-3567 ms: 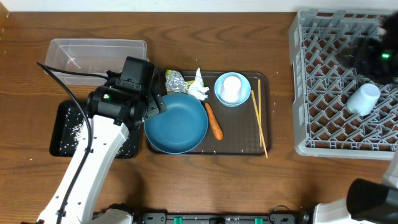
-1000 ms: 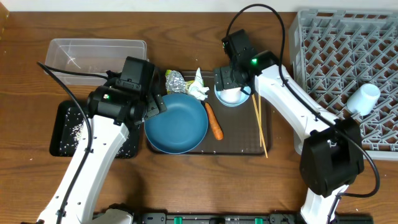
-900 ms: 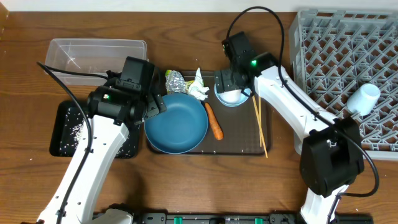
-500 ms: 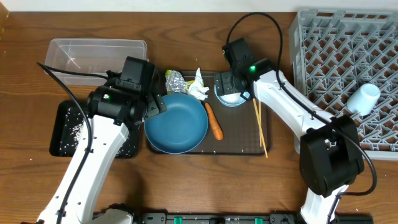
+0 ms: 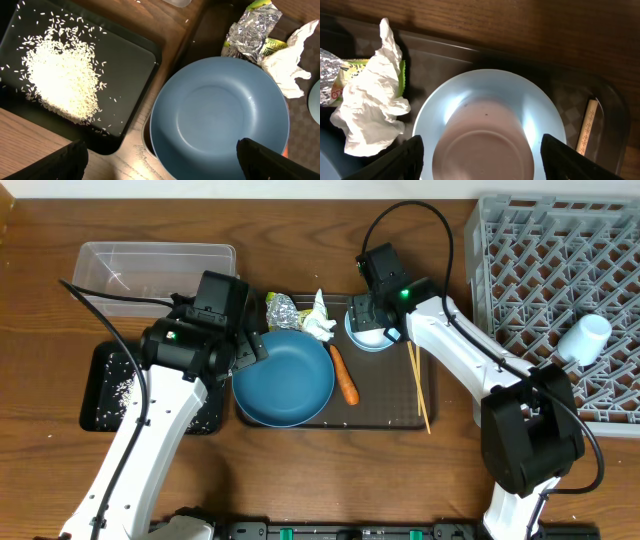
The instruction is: Sort waste into correct bins and load items into the dishwasher rack
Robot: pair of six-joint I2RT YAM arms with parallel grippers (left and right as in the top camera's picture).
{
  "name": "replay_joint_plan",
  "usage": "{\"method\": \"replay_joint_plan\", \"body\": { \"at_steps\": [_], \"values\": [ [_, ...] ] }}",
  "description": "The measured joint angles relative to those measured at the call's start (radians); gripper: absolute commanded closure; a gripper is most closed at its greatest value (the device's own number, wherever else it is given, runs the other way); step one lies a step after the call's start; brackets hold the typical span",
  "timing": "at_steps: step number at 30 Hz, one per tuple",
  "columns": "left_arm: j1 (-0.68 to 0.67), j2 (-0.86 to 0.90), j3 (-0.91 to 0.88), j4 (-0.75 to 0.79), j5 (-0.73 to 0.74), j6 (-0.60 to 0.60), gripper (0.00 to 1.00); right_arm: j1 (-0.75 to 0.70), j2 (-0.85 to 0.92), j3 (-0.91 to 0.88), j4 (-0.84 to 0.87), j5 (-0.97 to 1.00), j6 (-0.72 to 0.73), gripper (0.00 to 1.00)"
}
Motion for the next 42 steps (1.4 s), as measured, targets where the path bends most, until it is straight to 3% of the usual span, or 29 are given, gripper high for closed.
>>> {"method": "replay_joint_plan", "body": {
  "at_steps": [6, 11, 20, 27, 33, 42],
  "values": [
    [0.000, 0.000, 0.000, 0.000, 0.000, 0.000, 0.02, 0.000, 0.022, 0.000, -0.012, 0.000, 0.000, 0.34],
    [0.000, 0.000, 0.000, 0.000, 0.000, 0.000, 0.02, 0.000, 0.024, 0.000, -0.016, 0.001, 0.005, 0.48],
    [0.000, 0.000, 0.000, 0.000, 0.000, 0.000, 0.02, -0.002, 0.022, 0.023, -0.070, 0.000, 0.008, 0.51],
    [0.000, 0.000, 0.000, 0.000, 0.000, 0.000, 0.02, -0.058, -0.067, 0.155, -0.181, -0.005, 0.006, 0.51],
    [0.000, 0.000, 0.000, 0.000, 0.000, 0.000, 0.02, -0.253, -0.255, 0.282, -0.246, -0.006, -0.025, 0.51],
    [0.000, 0.000, 0.000, 0.000, 0.000, 0.000, 0.02, -0.751, -0.354, 0.303, -0.310, 0.011, -0.058, 0.50]
  ]
}}
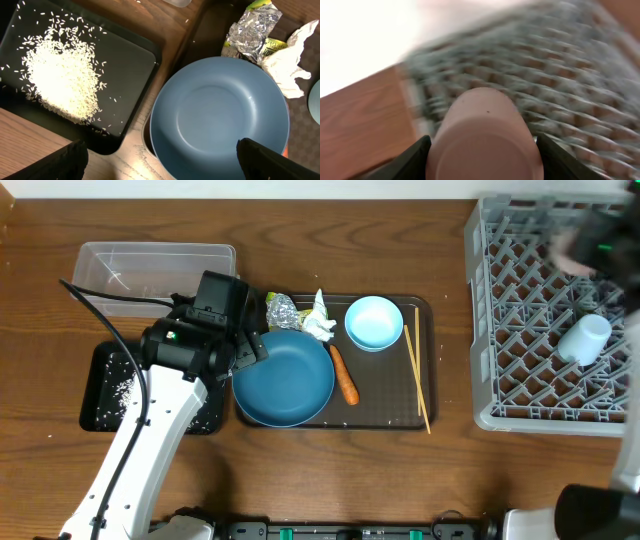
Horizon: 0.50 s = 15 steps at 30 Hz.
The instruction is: Sort waste into correct bins and load items into the dishwasher rack
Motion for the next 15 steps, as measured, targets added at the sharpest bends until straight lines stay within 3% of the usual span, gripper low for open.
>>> {"method": "replay_joint_plan", "body": {
  "at_steps": [7, 15],
  "values": [
    [0.000, 0.000, 0.000, 0.000, 0.000, 0.000, 0.02, -0.285, 0.046, 0.000, -0.031, -0.039, -0.013, 0.49],
    [0.000, 0.000, 0.000, 0.000, 0.000, 0.000, 0.02, -0.431, 0.184, 0.000, -0.055, -0.078, -0.014, 0.32]
  ]
}}
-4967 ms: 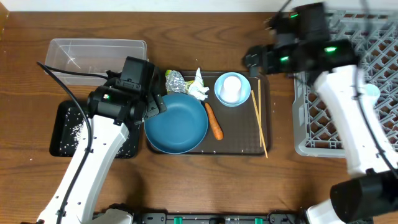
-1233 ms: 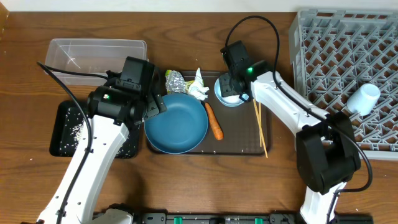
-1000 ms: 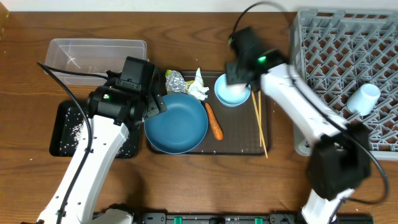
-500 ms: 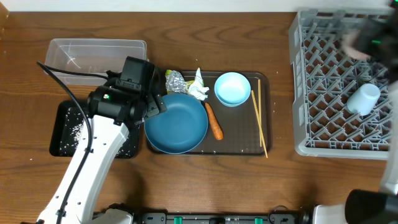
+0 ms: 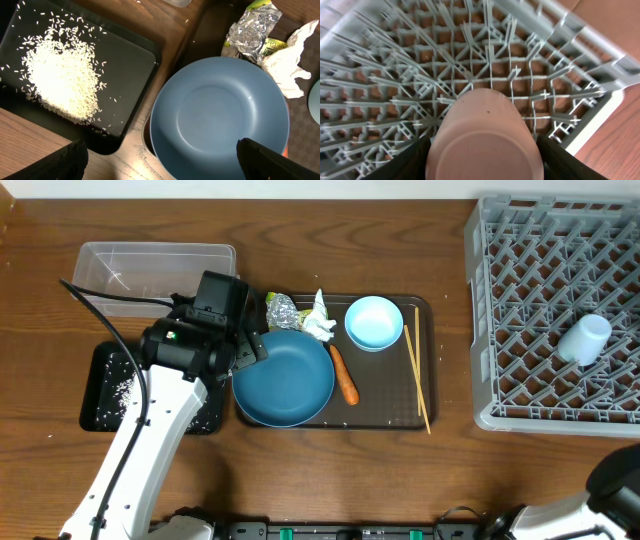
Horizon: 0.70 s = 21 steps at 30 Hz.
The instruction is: Sort waste into correct bins and load items into the dishwasher rack
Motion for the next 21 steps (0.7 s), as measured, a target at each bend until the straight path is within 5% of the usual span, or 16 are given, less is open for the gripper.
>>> {"method": "replay_joint_plan", "body": {
  "at_steps": [8, 21],
  "values": [
    [0.000, 0.000, 0.000, 0.000, 0.000, 0.000, 0.02, -0.002, 0.048, -0.002, -0.002, -0.043, -0.002, 0.01],
    [0.000, 0.000, 0.000, 0.000, 0.000, 0.000, 0.02, 0.124, 0.000, -0.002, -0.028, -0.255, 0.010, 0.05]
  ]
}}
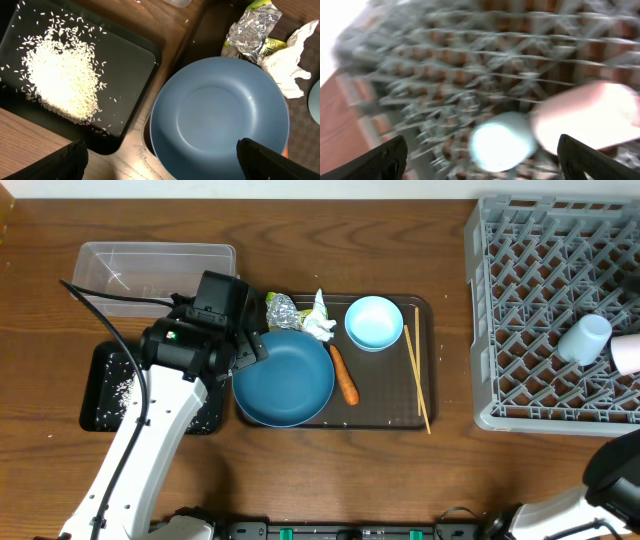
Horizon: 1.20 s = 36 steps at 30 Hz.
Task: Sort waste into correct bins and load items into the dishwasher rack
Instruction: 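Return the right gripper to the light blue bowl and grasp its rim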
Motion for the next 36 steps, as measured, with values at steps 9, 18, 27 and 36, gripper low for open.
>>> {"method": "replay_joint_plan", "body": {
  "at_steps": [9, 18, 27, 36],
  "values": [
    [0.000, 0.000, 0.000, 0.000, 0.000, 0.000, 0.02, 0.436, -0.127, 0.001, -0.028, -0.043, -0.030, 0.01],
    [0.000, 0.000, 0.000, 0.000, 0.000, 0.000, 0.02, 0.848, 0.001, 0.000, -0.065, 0.044, -0.066, 0.11],
    [0.000, 0.000, 0.000, 0.000, 0.000, 0.000, 0.02, 1.051, 0.196, 0.000, -0.027, 0.114, -0.073, 0.23],
    [0.000, 0.000, 0.000, 0.000, 0.000, 0.000, 0.02, 1.079, 0.313, -0.003, -0.010, 0.145, -0.064, 0.47]
  ]
}}
